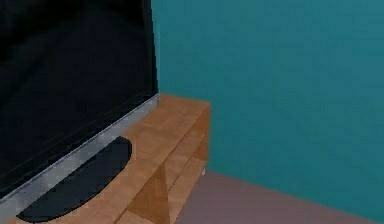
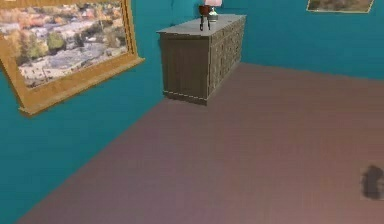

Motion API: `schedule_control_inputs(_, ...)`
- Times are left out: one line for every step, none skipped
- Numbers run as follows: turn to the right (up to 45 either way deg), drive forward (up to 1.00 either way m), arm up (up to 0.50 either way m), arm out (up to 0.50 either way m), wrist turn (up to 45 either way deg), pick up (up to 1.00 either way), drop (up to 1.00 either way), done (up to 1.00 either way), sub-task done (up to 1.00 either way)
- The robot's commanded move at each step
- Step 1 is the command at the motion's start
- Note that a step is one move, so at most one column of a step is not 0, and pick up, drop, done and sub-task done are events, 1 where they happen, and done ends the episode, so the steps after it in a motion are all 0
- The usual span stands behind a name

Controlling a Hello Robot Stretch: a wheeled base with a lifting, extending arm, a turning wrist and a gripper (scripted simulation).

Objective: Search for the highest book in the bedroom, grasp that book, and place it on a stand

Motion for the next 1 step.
schedule_control_inputs(-33.0, 0.0, 0.0, 0.0, 0.0, 0.0, 0.0, 0.0, 0.0)
